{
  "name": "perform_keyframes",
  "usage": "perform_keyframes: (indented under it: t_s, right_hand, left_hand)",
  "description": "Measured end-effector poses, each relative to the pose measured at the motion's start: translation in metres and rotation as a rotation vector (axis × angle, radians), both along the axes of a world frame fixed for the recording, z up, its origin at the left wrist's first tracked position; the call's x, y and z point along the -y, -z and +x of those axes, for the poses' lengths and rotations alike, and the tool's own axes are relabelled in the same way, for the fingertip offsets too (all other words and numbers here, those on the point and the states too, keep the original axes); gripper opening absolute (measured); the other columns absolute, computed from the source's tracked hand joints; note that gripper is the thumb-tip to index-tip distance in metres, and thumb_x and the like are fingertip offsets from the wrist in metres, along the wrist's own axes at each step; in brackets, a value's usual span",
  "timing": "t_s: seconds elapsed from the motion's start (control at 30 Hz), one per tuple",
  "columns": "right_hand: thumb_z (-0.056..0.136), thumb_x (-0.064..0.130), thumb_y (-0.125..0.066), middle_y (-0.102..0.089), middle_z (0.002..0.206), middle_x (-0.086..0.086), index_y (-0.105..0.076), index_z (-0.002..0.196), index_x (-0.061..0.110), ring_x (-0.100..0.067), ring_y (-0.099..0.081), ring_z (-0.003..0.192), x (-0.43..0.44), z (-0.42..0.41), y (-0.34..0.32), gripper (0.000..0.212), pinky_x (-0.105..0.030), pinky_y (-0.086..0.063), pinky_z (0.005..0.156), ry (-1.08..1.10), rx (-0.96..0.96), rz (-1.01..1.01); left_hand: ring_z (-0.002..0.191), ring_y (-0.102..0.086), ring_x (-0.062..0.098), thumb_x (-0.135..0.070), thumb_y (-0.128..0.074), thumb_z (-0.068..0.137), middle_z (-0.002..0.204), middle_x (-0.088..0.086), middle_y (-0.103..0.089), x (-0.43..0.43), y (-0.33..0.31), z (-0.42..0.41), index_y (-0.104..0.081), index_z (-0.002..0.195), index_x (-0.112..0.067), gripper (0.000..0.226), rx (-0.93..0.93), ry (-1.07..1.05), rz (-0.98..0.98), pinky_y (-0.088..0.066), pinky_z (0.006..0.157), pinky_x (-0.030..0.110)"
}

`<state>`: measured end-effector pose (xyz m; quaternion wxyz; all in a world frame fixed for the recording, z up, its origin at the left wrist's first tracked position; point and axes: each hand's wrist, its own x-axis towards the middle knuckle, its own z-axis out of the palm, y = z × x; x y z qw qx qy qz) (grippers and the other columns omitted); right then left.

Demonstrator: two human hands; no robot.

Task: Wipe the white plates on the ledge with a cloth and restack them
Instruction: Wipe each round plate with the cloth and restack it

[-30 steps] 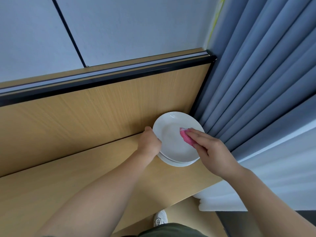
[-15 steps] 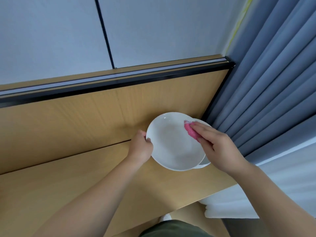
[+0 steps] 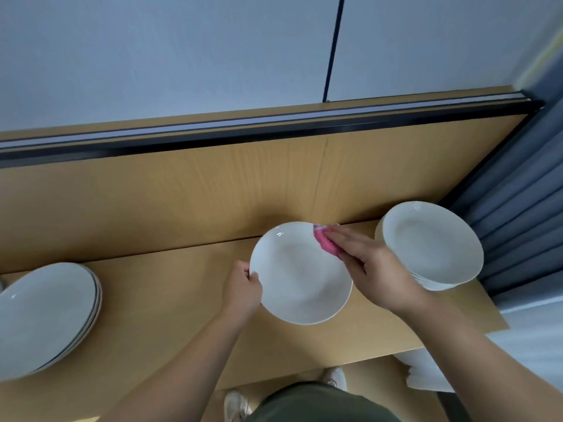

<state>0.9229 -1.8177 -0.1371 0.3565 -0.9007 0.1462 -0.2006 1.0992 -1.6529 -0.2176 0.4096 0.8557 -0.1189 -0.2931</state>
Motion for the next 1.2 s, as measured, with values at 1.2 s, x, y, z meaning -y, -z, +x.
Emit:
perform_keyframes:
  t_s: [1.2]
  right_hand:
    - [0.101,0.011,-0.048,-0.049,0.141,0.021,-0.053,0.139,0.026,-0.001,-0.044,0.131,-0.048,0.097,0.083,0.041,-0.014,-0.035,0.105,-0.069,-0.228,0.002]
  left_hand:
    - [0.121,-0.047,0.012,-0.037,-0.059,0.089,0.138,-0.006,-0.045,-0.095,0.025,0.032,-0.026,0.149,-0.024,0.069,0.242,0.59,0.193,-0.043,0.094,0.028]
